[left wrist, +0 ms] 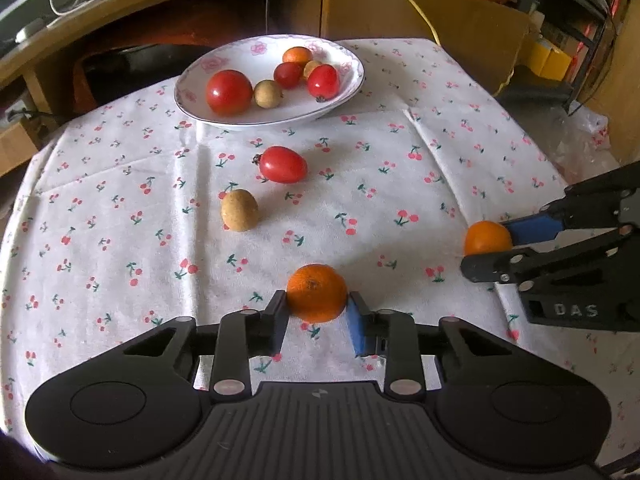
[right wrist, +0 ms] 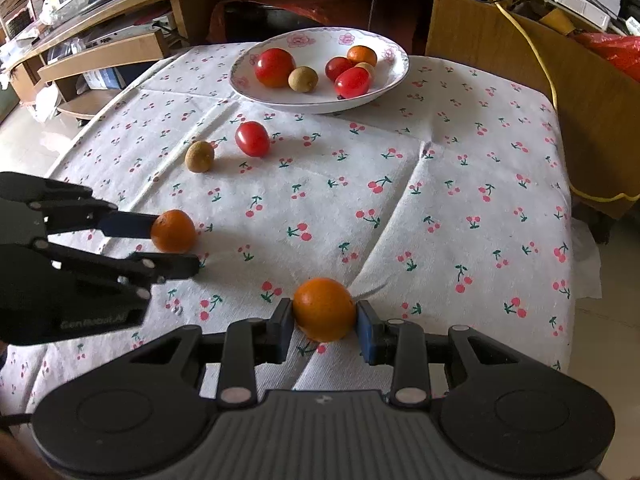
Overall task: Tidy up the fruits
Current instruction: 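Carry both mandarins over the white bowl with both grippers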
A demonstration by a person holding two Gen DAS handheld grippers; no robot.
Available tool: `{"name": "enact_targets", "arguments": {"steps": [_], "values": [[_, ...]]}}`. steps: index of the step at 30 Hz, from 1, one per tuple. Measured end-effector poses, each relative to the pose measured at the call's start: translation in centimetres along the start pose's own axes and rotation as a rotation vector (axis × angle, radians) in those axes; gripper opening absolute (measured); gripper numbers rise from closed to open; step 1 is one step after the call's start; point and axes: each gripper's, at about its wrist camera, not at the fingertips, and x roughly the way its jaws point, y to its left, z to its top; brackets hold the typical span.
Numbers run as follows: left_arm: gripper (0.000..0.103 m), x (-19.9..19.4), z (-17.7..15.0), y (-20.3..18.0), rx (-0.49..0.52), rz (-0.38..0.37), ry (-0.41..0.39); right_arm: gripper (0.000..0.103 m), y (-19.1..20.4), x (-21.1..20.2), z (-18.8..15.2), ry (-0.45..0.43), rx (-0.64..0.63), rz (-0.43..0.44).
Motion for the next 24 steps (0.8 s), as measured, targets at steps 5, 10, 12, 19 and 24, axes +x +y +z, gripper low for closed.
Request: {"name": "enact_targets", "arguments": {"steps": [5, 10, 12, 19, 24], "values": [[0.039, -0.4, 0.2, -0.3, 0.008, 0.009, -0.017, 0.034, 0.1, -0.1, 0.4, -0.011, 0.000, -0.012], [0.039, -1.0, 1.0, -0.5, -0.011, 0.002, -0.043, 0.034, 0.3, -1.1, 0.8, -0.057, 0.012, -0.001], [0.039, -1.3, 1.4, -0.7, -0.009, 0.003, -0.056, 0.034, 0.5, -1.7, 1.1, -0.075, 0.010, 0.000], [0.039, -2.1, 2.4, -1.2, -0.008, -0.007, -0.093, 0.034, 0.9, -3.2, 2.6, -0.141, 0.018, -0.018], [0.039, -2.4, 2.6, -0.7, -0.027, 0.001, -0.100, 0.034, 1.5, -3.4, 3.2, -0.153, 0.011, -0.022]]}}
